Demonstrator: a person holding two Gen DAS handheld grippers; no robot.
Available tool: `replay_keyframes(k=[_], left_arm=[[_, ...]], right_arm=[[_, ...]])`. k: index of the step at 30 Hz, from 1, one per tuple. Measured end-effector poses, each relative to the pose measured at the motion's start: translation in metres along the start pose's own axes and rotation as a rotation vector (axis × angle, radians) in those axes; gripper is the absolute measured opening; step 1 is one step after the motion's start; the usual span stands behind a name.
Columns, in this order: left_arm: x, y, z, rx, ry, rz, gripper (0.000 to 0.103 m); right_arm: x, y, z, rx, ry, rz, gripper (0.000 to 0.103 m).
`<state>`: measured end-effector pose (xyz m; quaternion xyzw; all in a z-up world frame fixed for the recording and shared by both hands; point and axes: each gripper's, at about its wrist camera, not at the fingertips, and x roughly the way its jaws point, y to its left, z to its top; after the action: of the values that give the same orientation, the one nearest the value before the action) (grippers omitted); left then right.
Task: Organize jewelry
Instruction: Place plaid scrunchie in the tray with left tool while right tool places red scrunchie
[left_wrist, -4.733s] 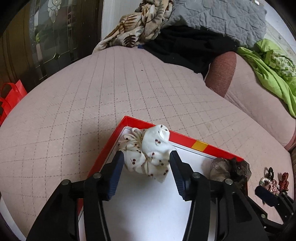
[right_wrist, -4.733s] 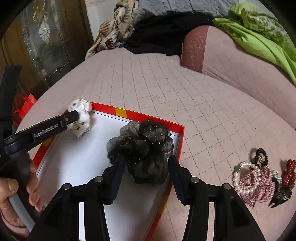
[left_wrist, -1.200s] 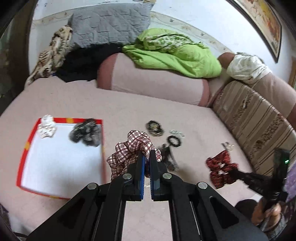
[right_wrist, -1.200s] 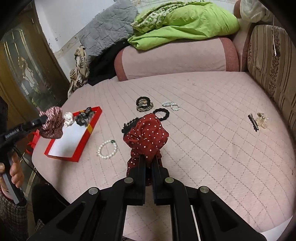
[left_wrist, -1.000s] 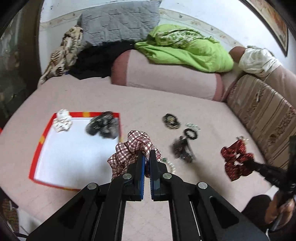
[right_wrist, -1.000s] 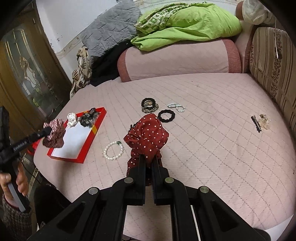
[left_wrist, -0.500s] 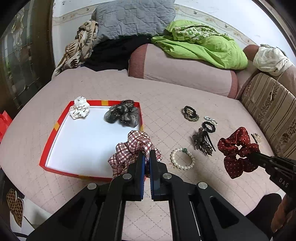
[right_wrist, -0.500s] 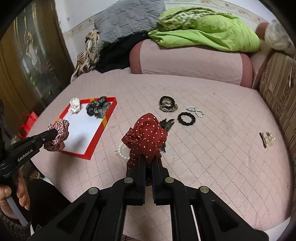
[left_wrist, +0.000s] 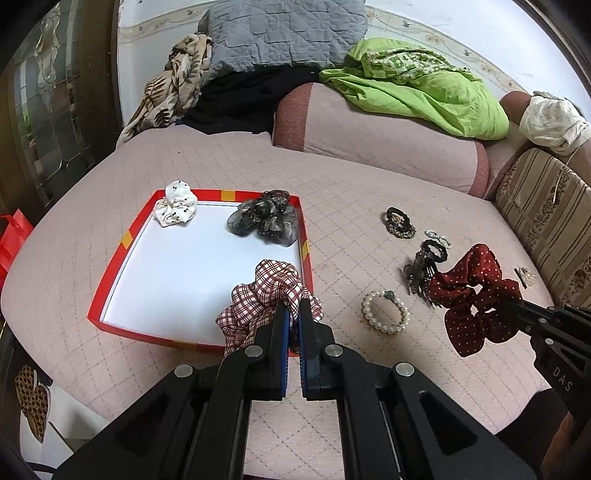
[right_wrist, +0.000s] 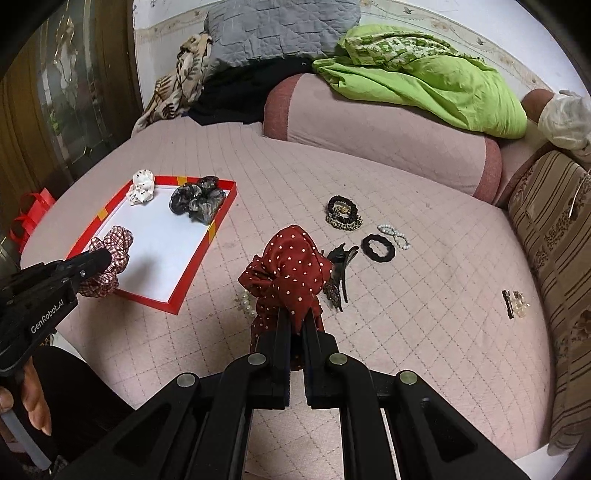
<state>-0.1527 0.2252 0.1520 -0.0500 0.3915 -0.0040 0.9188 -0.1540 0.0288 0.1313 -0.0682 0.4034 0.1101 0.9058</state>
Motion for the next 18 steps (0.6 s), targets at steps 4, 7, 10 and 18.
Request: replay_keyframes(k=[4,7,10,18], left_arm=[[0.001,0.006,0.000,-0.009,0.000,0.006,0.004],[0.003,0.012,0.000,-0.017,0.002,0.021,0.004],[0.006,0.021,0.001,-0.030,0.005,0.040,0.004],[0.023,0.059,0.013,-0.083,0.020,0.077,0.004]], right_arm=[[0.002,0.009,0.005,-0.013,0.006,0.002,0.006],[0.002,0.019,0.010,-0.032,0.000,0.005,0.006],[0.002,0.029,0.017,-0.046,-0.004,0.016,0.006],[0.016,0.062,0.037,-0.082,-0.002,0.063,0.006]])
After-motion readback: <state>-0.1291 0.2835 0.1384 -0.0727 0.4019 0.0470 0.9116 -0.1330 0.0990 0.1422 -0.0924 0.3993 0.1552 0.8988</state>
